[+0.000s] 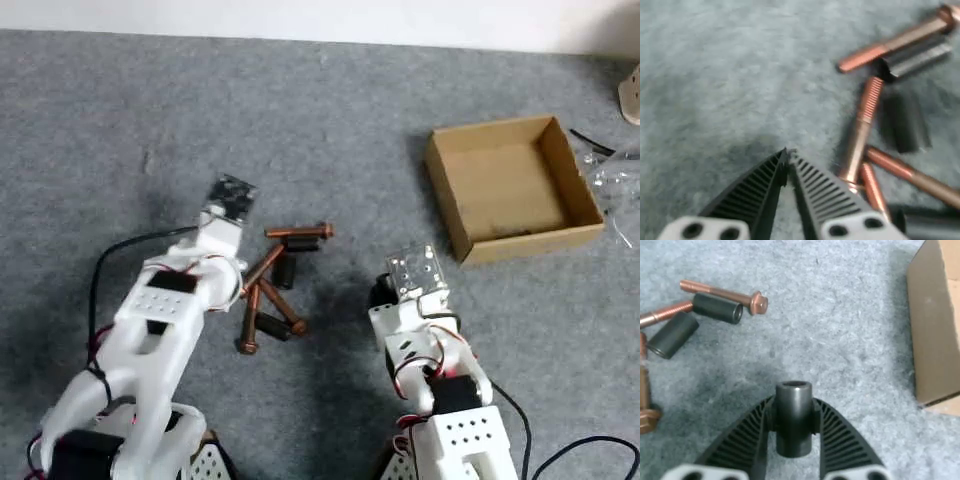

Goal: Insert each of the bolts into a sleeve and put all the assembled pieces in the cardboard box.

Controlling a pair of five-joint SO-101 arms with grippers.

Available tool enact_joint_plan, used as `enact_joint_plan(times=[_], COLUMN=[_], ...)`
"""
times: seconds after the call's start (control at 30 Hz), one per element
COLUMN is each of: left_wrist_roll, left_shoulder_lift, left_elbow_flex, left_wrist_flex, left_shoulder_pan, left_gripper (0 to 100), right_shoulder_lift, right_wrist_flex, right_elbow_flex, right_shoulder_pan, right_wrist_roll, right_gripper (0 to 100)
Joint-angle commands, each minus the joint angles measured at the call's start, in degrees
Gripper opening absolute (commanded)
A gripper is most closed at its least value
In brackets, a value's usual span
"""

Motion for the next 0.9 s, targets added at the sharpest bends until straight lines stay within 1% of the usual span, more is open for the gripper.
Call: enact_joint_plan(times=[0.0, 0.07, 0.17, 0.33, 0.43, 0.67, 0.77, 0.87], left_wrist_roll=[-5.98, -6.33, -6.33, -6.33, -6.33, -6.07, -6.07, -6.07], left_shoulder_lift=[0.92, 1.80, 3.03, 4.97, 6.64, 19.56, 21.93, 22.29], left_elbow_flex=[-4.35, -4.44, -4.62, -6.55, -8.57, -16.22, -19.03, -19.74], left_wrist_flex=[3.52, 3.52, 3.52, 3.78, 3.69, 3.87, 6.68, 8.44], left_shoulder_pan=[4.35, 4.62, 4.62, 6.90, 6.11, 4.97, 4.79, 4.79], left_gripper=[17, 20, 19, 19, 19, 19, 19, 19], right_shoulder_lift=[-1.10, -1.10, -1.10, -1.10, -1.10, -1.19, -1.19, -1.19], right_wrist_flex=[-0.22, -0.22, -0.22, -0.22, -0.22, -0.22, -0.22, -0.22], right_elbow_flex=[-0.40, -0.40, -0.40, -0.40, -0.40, -0.40, -0.40, -0.31], right_shoulder_pan=[0.57, 0.57, 0.48, 0.48, 0.48, 0.48, 0.48, 0.48], right_wrist_roll=[-0.44, -0.44, -0.44, -0.35, -0.35, -0.35, 1.41, 1.49], right_gripper=[0.5, 0.5, 0.5, 0.5, 0.5, 0.5, 0.5, 0.5])
